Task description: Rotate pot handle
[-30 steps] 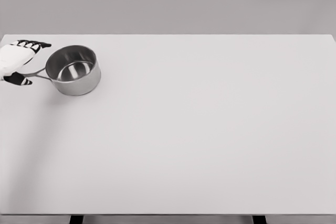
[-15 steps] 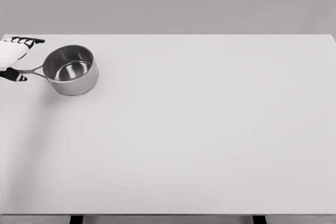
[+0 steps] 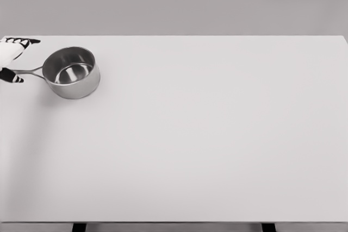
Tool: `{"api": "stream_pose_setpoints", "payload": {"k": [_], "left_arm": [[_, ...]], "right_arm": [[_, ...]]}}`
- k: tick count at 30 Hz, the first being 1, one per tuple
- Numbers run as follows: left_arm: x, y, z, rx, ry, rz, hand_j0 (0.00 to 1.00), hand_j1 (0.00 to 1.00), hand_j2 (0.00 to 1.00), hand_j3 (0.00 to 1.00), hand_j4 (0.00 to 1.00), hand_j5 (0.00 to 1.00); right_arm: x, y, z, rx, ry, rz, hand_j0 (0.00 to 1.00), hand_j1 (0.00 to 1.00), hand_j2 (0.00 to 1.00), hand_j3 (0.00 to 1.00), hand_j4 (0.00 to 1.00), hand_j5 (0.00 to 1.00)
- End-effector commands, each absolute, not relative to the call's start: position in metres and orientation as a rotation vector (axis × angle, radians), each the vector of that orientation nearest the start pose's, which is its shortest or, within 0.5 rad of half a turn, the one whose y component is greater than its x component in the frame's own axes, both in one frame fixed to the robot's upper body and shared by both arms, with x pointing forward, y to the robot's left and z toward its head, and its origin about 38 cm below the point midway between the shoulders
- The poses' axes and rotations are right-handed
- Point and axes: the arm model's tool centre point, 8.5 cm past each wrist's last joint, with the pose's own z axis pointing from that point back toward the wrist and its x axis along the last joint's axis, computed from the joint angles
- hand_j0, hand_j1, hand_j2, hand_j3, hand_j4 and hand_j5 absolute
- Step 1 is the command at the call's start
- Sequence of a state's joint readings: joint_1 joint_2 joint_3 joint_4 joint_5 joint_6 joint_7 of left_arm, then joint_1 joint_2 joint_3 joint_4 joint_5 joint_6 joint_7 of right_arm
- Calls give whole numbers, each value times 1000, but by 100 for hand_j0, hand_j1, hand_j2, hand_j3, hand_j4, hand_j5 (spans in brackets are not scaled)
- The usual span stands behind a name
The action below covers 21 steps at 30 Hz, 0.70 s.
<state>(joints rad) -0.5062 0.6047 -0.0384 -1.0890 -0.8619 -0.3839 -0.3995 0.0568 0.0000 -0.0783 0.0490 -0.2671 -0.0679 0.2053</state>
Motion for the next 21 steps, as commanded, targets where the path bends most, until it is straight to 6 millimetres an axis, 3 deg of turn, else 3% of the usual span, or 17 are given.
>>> {"api": "stream_pose_setpoints", "payload": {"k": [1,17,21], "left_arm": [[471,455,177,900,-1107,-1423,100,100,100,100,100,100],[472,456,175,884,-1111,-1425,100,100,100,100,100,100],[469,442,186,892,-1172,-1476,100,100,100,100,100,100]], "right_arm": [[-42,-256,-259,91,-12,-346,100,100,100,100,100,100],[-42,-256,-259,91,-12,-346,100,100,100,100,100,100],[-42,-256,-259,91,-14,-346,100,100,100,100,100,100]]}}
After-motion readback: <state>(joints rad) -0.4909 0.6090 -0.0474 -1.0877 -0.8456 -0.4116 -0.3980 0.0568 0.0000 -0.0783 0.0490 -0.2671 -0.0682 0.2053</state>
